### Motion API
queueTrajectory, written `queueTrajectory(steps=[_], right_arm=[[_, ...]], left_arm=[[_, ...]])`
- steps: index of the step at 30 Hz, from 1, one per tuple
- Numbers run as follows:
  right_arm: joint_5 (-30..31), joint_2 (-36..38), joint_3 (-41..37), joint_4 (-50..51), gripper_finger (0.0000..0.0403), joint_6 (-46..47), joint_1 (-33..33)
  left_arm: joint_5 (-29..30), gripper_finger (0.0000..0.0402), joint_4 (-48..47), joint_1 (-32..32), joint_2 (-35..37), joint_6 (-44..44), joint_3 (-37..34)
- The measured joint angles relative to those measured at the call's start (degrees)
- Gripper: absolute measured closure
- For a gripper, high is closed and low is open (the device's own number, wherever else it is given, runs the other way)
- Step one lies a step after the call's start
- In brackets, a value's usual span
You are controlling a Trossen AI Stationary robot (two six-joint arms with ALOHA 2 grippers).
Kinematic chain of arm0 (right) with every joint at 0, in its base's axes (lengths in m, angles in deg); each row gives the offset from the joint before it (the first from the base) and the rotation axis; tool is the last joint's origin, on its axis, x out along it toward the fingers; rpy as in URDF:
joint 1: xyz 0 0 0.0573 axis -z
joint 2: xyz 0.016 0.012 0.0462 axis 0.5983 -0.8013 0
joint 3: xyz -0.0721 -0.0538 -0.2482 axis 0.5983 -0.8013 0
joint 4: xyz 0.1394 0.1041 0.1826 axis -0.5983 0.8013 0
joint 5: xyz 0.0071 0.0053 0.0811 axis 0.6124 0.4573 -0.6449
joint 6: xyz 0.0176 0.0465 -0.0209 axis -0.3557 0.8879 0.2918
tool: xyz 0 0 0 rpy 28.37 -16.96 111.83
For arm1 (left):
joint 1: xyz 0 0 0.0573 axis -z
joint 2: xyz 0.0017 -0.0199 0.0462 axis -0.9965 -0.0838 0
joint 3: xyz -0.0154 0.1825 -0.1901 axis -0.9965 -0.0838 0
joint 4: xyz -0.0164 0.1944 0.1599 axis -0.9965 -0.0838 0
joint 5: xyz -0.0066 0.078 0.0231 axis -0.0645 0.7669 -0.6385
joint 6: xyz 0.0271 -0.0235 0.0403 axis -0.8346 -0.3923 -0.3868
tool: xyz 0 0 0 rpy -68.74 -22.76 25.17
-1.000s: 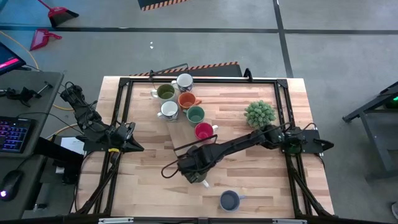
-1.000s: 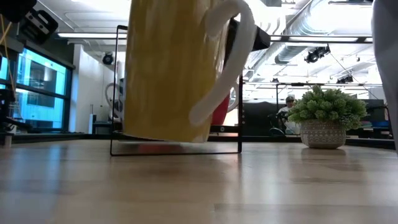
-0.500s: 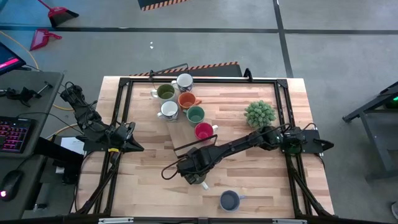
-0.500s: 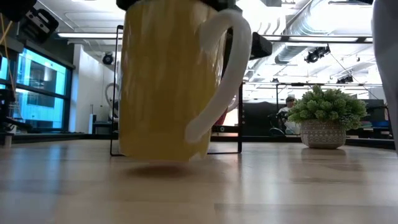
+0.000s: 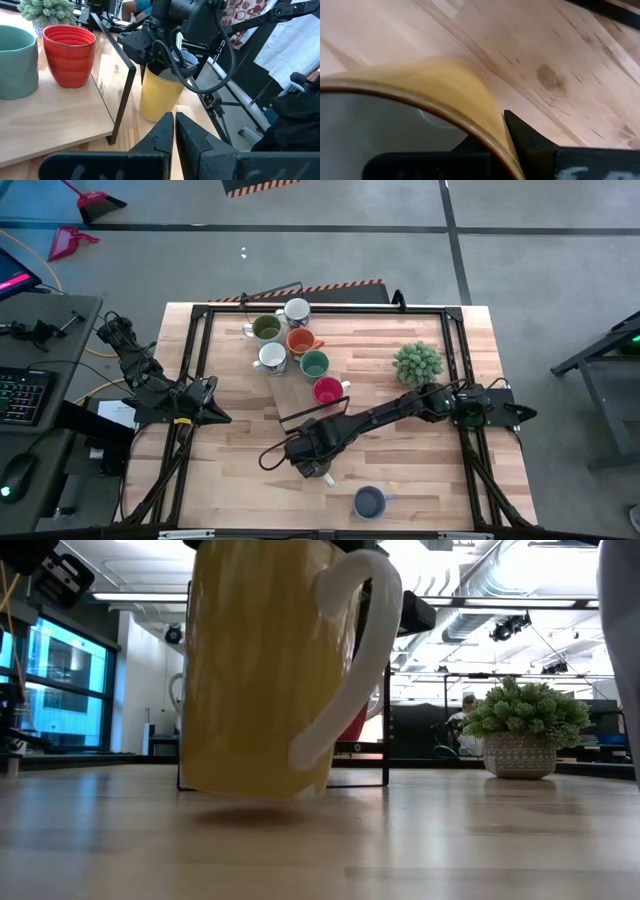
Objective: Place coffee mugs
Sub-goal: Move the yellow mug to the bottom center
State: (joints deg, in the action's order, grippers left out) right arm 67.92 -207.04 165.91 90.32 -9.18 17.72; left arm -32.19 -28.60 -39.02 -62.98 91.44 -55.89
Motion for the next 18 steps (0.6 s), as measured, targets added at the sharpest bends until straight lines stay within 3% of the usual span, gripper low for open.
queueTrajectory(steps=[14,18], right_arm=[[-2.09,-1.59,0.11,1.50,0.0401,2.85,0.04],[-2.06,-1.62,0.17,1.04,0.0382,1.39,0.20]], left_arm=[[-0.05,0.0392,-0.04,-0.01,0.02,0.00,0.00],[-0.17,0.0392,-0.04,-0.02,0.00,0.00,0.00]])
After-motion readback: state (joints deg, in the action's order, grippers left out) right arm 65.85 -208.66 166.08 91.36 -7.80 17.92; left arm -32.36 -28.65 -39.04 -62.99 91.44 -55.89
